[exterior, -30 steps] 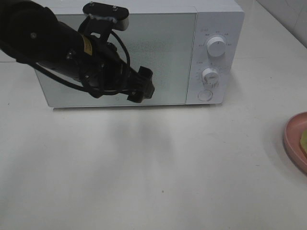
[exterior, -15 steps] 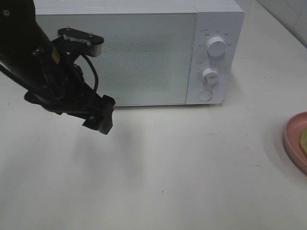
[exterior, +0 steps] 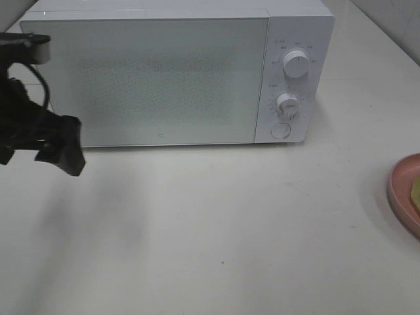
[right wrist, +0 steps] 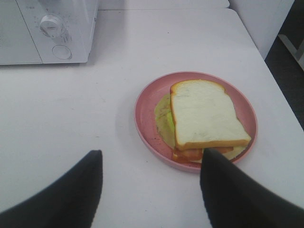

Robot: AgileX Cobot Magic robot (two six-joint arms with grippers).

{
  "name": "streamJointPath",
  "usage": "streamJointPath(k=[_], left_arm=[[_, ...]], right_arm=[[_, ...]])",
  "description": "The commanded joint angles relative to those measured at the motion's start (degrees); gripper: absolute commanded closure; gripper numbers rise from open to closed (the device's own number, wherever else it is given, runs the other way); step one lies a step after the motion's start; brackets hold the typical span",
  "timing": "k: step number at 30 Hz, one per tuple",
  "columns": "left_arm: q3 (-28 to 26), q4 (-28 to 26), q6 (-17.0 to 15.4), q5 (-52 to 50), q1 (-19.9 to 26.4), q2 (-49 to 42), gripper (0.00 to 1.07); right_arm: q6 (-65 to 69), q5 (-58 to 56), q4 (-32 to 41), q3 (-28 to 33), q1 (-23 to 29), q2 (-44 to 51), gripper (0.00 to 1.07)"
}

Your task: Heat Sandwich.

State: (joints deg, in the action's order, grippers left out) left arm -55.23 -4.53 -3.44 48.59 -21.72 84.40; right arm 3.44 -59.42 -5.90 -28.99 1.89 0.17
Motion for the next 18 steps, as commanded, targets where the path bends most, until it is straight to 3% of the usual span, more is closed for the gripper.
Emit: streamJointPath(k=[1,10,18], left_arm=[[3.78,-1.72,0.8,-0.06,5.21,-4.47,0.09],[11.8,-1.89,1.89,1.66,15.93,-16.79,0.09],[17.53,1.03,2.12,7.22,19.48,-29.56,0.09]], right_arm=[[-0.52,0.69,-0.29,0.0,-0.34,1.6,0.49],[-0.52,0.69,-0.29,0.0,-0.34,1.6,0.49],[-0.52,0.69,-0.29,0.0,-0.34,1.6,0.49]])
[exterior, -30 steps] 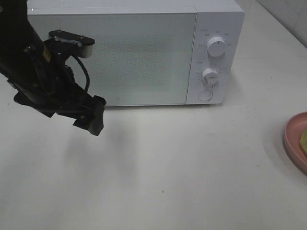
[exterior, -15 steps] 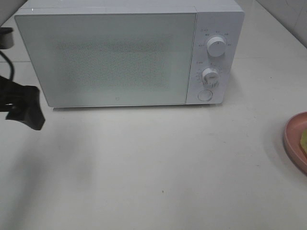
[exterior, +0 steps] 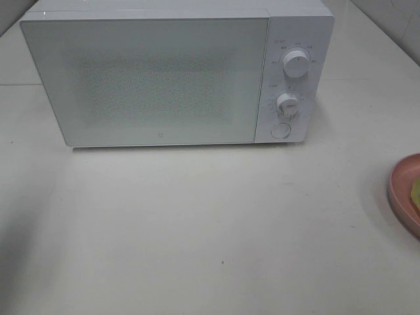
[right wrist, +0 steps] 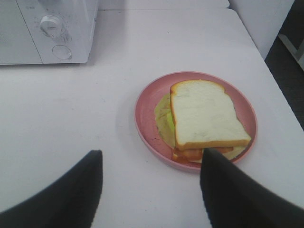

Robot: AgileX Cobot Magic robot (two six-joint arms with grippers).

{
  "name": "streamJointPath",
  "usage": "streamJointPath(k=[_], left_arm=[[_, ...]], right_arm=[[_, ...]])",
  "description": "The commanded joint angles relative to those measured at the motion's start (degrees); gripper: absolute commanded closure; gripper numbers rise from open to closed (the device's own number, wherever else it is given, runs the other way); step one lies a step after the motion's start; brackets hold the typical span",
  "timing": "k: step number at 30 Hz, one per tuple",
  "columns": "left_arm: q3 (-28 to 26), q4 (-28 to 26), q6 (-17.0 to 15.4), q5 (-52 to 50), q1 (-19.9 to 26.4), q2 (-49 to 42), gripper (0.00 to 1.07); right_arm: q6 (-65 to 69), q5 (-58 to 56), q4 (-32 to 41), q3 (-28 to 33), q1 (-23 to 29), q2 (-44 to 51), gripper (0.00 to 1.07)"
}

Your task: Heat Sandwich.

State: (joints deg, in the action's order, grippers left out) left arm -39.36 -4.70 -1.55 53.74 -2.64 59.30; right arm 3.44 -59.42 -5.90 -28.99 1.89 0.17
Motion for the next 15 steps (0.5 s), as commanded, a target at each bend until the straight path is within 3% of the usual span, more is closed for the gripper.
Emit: streamJointPath(k=[1,15], left_arm=[[2.06,1.38,0.23,2.58,0.4,-5.9,0.09],[11.06,1.72,0.23,5.67,0.4,-29.56,0.09]], right_arm=[[-0.52,0.69,-0.29,0.0,-0.34,1.6,0.49],[-0.46,0.69,-0.29,0.0,-0.34,1.6,0.49]])
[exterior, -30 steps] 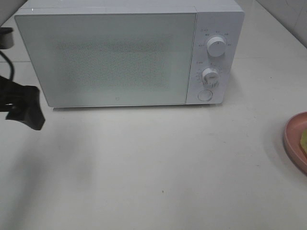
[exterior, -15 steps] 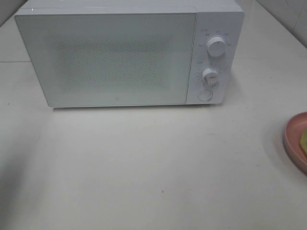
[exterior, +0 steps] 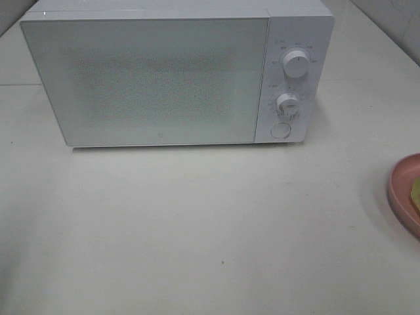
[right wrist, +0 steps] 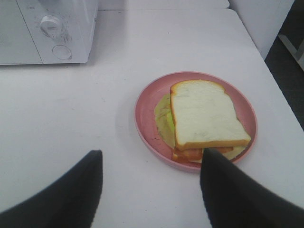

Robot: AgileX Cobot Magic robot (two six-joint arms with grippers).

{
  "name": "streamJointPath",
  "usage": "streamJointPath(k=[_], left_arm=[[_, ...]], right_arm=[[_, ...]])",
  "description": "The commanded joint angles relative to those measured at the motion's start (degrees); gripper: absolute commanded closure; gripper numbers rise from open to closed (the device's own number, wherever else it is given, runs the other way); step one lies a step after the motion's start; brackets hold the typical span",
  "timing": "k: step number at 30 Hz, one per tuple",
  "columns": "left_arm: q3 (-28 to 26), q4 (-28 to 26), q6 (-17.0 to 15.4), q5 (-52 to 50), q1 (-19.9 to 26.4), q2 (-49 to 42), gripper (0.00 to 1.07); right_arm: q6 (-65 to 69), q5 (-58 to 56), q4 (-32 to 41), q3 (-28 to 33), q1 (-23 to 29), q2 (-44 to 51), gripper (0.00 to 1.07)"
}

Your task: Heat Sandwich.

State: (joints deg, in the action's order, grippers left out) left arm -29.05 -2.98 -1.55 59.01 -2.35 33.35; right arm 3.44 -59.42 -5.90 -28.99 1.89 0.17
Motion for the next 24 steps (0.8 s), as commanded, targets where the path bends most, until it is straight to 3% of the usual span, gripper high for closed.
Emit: streamJointPath(k=[1,15,20,24], left_arm=[[0.74,0.06,0.23,0.4,0.11,-5.04,0.09],[0.74,-0.57,0.23,0.29,0.29,-21.77,0.09],[0.74,-0.52,0.23,0.29,4.64,-28.3,0.09],[0.74,-0.34,0.29,0.29,5.04,-34.03,0.09]], right_arm=[[-0.46,0.69,-0.29,0.0,-0.34,1.6,0.49],[-0.46,0.69,-0.29,0.0,-0.34,1.6,0.49],[-0.46,0.69,-0.29,0.0,-0.34,1.6,0.49],[-0.46,0.69,-0.29,0.0,-0.34,1.6,0.49]])
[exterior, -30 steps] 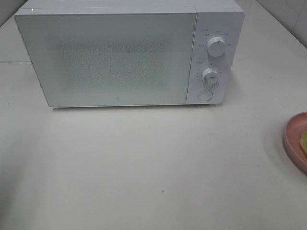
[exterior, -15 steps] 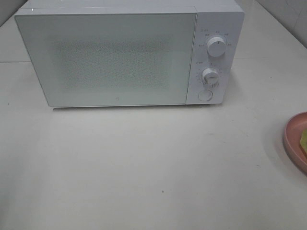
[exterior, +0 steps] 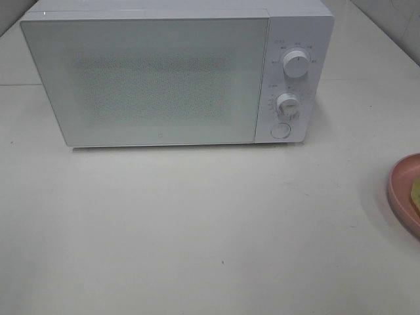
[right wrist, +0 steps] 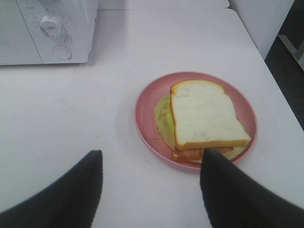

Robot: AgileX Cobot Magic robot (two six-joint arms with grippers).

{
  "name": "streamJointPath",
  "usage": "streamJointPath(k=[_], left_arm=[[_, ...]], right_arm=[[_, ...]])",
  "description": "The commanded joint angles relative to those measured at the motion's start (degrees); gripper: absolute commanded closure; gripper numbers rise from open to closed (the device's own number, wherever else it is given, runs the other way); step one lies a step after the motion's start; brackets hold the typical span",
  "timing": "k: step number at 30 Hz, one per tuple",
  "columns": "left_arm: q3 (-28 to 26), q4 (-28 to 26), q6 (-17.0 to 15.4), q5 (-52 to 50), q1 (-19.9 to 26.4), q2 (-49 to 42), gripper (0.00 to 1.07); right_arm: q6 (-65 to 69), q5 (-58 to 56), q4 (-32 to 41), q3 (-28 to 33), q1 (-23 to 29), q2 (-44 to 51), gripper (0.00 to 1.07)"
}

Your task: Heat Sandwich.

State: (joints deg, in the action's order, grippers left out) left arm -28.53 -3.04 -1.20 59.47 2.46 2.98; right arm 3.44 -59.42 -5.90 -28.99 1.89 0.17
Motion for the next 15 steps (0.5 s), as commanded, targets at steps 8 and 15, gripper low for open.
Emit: streamJointPath(k=[8,15], left_arm=[[0.23,-0.34,-0.06,-0.23,0.23,-4.87,0.09],[0.23,-0.34,-0.06,-0.23,0.23,-4.81,0.09]], right_arm=[[-0.63,0.69,-0.29,0.0,-0.34,1.6,0.49],[-0.57,0.69,-0.29,0.0,-0.34,1.6,0.49]])
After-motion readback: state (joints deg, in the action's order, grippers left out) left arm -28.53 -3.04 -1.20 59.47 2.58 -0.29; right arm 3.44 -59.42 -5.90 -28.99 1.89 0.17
